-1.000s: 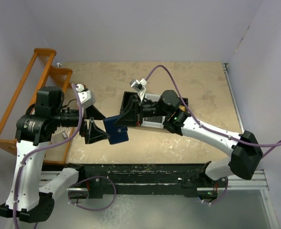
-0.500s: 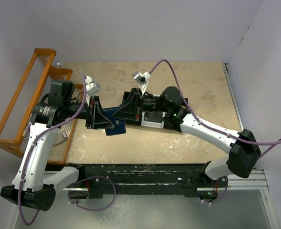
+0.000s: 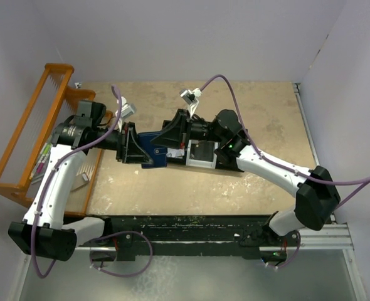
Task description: Take the credit cards out of the card holder
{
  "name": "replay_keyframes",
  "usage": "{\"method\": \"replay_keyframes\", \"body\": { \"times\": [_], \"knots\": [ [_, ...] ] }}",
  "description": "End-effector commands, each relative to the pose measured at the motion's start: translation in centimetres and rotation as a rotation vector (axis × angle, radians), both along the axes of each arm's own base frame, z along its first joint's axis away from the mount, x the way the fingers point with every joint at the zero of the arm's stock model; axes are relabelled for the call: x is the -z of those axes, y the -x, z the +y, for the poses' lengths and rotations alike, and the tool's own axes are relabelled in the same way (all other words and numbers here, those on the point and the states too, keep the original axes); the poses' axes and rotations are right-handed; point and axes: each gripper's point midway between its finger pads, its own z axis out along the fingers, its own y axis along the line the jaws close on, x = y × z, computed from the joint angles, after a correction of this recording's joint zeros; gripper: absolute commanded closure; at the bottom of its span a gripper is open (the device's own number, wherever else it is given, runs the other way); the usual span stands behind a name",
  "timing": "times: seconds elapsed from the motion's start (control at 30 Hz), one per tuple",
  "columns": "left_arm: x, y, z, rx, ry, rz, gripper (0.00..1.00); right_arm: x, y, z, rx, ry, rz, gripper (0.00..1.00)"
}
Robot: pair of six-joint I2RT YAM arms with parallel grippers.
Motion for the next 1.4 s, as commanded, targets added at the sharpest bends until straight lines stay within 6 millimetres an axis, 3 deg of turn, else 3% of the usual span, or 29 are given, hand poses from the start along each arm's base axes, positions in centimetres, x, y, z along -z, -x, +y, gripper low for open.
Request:
{"method": "replay_keyframes", "body": {
  "times": [0.0,0.03,0.07,0.1,0.17,0.2,0.3,0.37,0.43,0.53,0.87,1.07,1.37],
  "knots": [
    [-0.9,0.1,0.0,0.023,0.038,-0.041,0.86,-2.4,-0.7,-0.6,0.028,-0.074,-0.047,1.0],
    [-0.4,-0.4,0.1,0.003,0.012,-0.028,1.0,-2.1,-1.1,-0.3,0.035,-0.064,-0.033,1.0],
    [0.1,-1.0,0.2,-0.015,-0.01,-0.018,1.0,-1.8,-1.6,-0.1,0.049,-0.051,-0.015,0.99],
    [0.6,-1.4,0.3,-0.031,-0.03,-0.011,1.0,-1.4,-2.4,0.2,0.084,-0.029,0.007,0.92],
    [1.5,-2.4,0.6,-0.067,-0.08,0.001,1.0,-0.1,-4.5,0.4,0.181,0.041,0.051,0.58],
    [2.0,-3.1,0.8,-0.093,-0.112,0.001,1.0,0.9,-5.9,0.3,0.265,0.094,0.087,0.47],
    [3.6,-5.8,2.1,-0.222,-0.241,-0.014,1.0,3.2,-11.4,-3.4,0.675,0.258,0.149,0.35],
    [4.4,-7.3,3.0,-0.295,-0.309,-0.024,1.0,4.4,-12.3,-5.8,0.838,0.322,0.193,0.3],
    [4.5,-8.0,3.3,-0.325,-0.335,-0.031,1.0,5.1,-12.0,-7.1,0.939,0.36,0.205,0.3],
    [3.9,-8.3,3.2,-0.33,-0.322,-0.045,1.0,5.5,-10.7,-6.9,0.997,0.403,0.197,0.33],
    [4.2,-8.4,3.7,-0.351,-0.356,-0.053,1.0,4.8,-7.0,-1.7,0.952,0.418,0.151,0.45],
    [4.2,-8.4,3.7,-0.349,-0.358,-0.065,1.0,4.9,-6.8,0.0,0.926,0.414,0.156,0.51],
    [4.6,-8.4,4.2,-0.358,-0.391,-0.072,1.0,5.6,-6.8,2.3,0.902,0.434,0.148,0.52]
  ]
}}
